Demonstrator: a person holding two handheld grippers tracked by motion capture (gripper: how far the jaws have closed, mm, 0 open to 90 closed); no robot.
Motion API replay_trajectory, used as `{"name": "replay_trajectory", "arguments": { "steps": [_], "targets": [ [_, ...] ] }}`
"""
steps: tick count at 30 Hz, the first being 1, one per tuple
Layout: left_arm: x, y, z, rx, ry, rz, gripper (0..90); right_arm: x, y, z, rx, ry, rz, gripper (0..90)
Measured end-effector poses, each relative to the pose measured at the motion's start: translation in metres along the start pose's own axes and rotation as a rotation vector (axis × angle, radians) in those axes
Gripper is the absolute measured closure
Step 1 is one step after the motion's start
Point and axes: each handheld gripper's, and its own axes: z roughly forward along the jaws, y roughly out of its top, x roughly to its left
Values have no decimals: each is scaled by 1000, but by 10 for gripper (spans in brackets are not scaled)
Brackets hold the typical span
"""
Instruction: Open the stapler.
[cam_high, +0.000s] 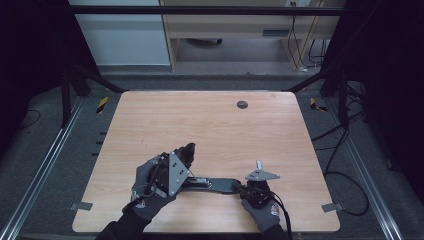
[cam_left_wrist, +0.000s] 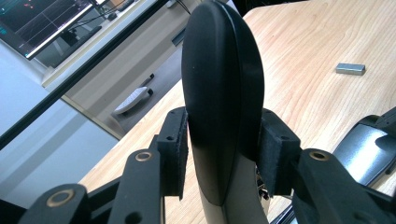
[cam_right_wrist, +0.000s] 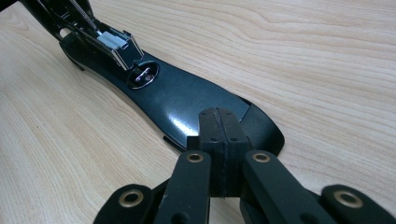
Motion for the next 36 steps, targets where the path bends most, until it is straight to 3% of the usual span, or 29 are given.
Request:
{"name": "replay_trajectory", "arguments": {
  "steps": [36],
  "targets": [
    [21, -17, -16, -26, 4, -93, 572, 1, 0, 1, -1, 7, -13, 900]
  ]
}}
